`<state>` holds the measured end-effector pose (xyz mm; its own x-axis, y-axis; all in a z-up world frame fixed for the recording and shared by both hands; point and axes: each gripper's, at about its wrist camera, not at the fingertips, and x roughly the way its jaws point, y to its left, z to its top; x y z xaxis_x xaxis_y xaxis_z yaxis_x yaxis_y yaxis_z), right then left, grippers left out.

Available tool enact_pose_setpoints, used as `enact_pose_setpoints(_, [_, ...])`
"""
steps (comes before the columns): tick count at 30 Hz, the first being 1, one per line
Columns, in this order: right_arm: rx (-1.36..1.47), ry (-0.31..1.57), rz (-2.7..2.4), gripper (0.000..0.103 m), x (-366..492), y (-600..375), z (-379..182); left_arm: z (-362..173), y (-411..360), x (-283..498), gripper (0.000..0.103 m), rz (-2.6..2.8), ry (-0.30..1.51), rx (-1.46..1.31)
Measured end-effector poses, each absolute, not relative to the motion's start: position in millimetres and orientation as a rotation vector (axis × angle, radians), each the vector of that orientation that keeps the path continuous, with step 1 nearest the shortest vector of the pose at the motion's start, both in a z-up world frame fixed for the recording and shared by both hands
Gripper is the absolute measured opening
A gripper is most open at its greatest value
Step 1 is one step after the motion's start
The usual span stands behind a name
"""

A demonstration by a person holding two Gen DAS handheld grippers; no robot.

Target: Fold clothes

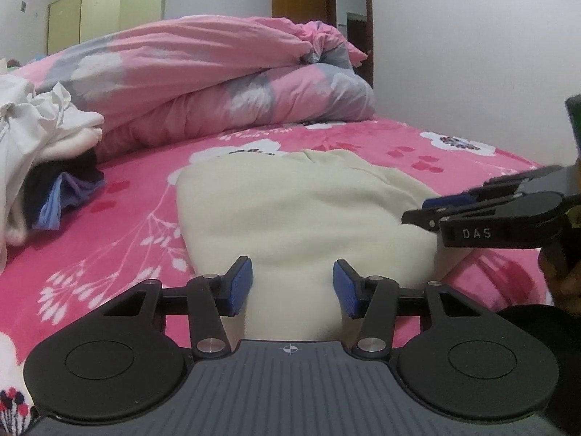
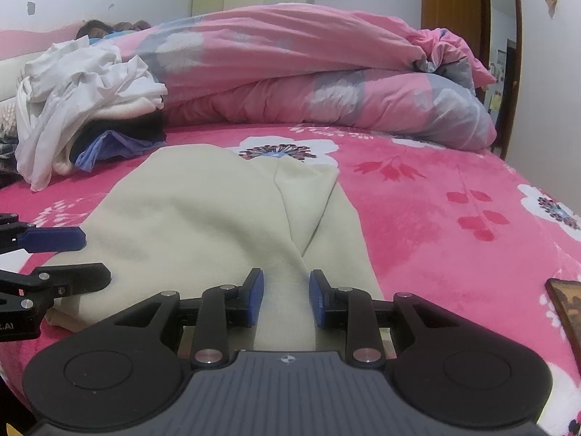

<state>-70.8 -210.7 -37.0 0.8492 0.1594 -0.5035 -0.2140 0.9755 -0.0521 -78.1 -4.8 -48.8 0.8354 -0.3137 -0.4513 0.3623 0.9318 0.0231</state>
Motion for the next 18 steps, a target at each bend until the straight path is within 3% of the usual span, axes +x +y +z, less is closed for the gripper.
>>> enact_pose_setpoints(5, [-0.242,0.463,0.209,0.028,-86.4,-195.5,-25.0,-50.3,-2.9,-77.5,0.051,-0.36,0.456,0.108])
enact_pose_setpoints(15, [-0.146,0.514,0.251,0.028,-76.6,-212.3,-38.8,-21.2,-4.9,-78.4,0.053,-0.394,0.382,0.173])
enact_pose_setpoints(18, [-0.146,0.543,0.264,0.027,-70.8,-213.8,-25.5,-24.1,-7.2,-54.7,0.053,-0.38,0.44,0.171])
